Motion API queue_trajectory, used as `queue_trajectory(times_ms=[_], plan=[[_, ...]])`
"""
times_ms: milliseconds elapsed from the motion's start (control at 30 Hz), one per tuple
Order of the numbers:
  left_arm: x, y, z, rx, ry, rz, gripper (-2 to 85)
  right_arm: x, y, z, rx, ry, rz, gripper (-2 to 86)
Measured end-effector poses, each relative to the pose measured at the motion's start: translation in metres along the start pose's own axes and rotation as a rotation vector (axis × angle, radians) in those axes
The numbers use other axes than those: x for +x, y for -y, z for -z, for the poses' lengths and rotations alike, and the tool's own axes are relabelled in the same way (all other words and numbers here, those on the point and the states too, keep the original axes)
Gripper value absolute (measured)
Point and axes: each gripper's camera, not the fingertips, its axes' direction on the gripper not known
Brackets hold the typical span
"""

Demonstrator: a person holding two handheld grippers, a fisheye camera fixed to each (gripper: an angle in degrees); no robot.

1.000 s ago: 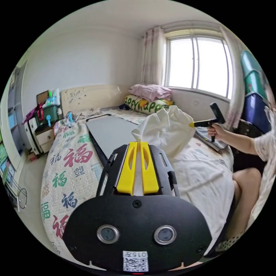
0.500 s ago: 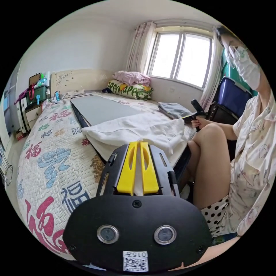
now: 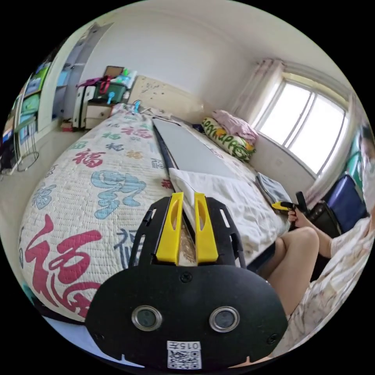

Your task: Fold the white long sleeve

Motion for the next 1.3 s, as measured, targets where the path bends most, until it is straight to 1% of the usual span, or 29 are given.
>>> queue_trajectory(times_ms=[67,133,233,300,333,367,400,467,567,700,767,800,900,967,1000,1033,1067,1100,1167,1200,1233,1267,1300], plan=[[-0.022,0.044,-0.024,-0.03,-0.046,0.085,11.6,0.015,0.034,-0.005,0.06,0.016,-0.043,12.1],[-0.033,0.072,-0.049,-0.055,-0.041,0.154,14.3,0.028,0.059,-0.019,0.082,0.056,-0.071,13.1],[-0.042,0.114,-0.095,-0.109,-0.02,0.179,15.5,0.048,0.095,-0.061,0.042,0.064,-0.113,16.7],[-0.047,0.135,-0.121,-0.148,-0.016,0.184,15.5,0.06,0.11,-0.089,0.0,0.053,-0.142,17.2],[-0.049,0.148,-0.136,-0.193,0.002,0.172,14.9,0.069,0.115,-0.105,-0.021,0.05,-0.162,16.8],[-0.048,0.159,-0.149,-0.242,0.014,0.148,13.8,0.075,0.117,-0.119,-0.026,0.046,-0.169,14.7],[-0.046,0.165,-0.153,-0.258,0.01,0.126,12.4,0.078,0.117,-0.125,-0.023,0.039,-0.164,13.6],[-0.039,0.183,-0.158,-0.282,0.005,0.041,7.5,0.084,0.111,-0.144,-0.014,-0.016,-0.152,8.1],[-0.043,0.203,-0.151,-0.259,0.046,0.016,4.8,0.087,0.099,-0.156,0.01,-0.086,-0.114,4.0],[-0.049,0.224,-0.14,-0.193,0.055,0.028,4.2,0.071,0.086,-0.174,0.04,-0.216,-0.043,3.4],[-0.052,0.228,-0.142,-0.217,0.078,0.019,5.1,0.057,0.061,-0.195,0.064,-0.31,-0.009,3.9],[-0.055,0.226,-0.141,-0.219,0.077,0.021,5.3,0.055,0.051,-0.201,0.068,-0.325,-0.005,4.2],[-0.077,0.214,-0.125,-0.185,0.036,0.048,6.7,0.042,-0.016,-0.212,0.126,-0.403,0.026,4.4],[-0.099,0.21,-0.112,-0.17,-0.015,0.091,7.3,0.022,-0.083,-0.206,0.196,-0.518,0.093,3.6],[-0.103,0.21,-0.109,-0.171,-0.026,0.097,7.4,0.014,-0.1,-0.203,0.223,-0.541,0.115,3.6],[-0.111,0.212,-0.105,-0.178,-0.04,0.104,7.6,-0.009,-0.134,-0.197,0.286,-0.561,0.185,4.2],[-0.118,0.214,-0.099,-0.176,-0.045,0.104,7.8,-0.039,-0.167,-0.194,0.346,-0.554,0.286,5.6],[-0.121,0.214,-0.096,-0.171,-0.046,0.104,7.9,-0.056,-0.183,-0.193,0.376,-0.548,0.339,6.7],[-0.131,0.217,-0.083,-0.133,-0.037,0.115,8.0,-0.133,-0.245,-0.206,0.478,-0.52,0.554,12.2],[-0.133,0.218,-0.08,-0.119,-0.037,0.121,8.1,-0.153,-0.258,-0.213,0.477,-0.498,0.616,12.4],[-0.139,0.22,-0.075,-0.094,-0.045,0.139,8.1,-0.192,-0.28,-0.232,0.436,-0.446,0.728,13.0],[-0.145,0.222,-0.071,-0.079,-0.06,0.155,8.3,-0.229,-0.297,-0.254,0.363,-0.383,0.793,12.6],[-0.147,0.223,-0.07,-0.075,-0.065,0.159,8.3,-0.246,-0.304,-0.267,0.321,-0.344,0.811,12.4]])
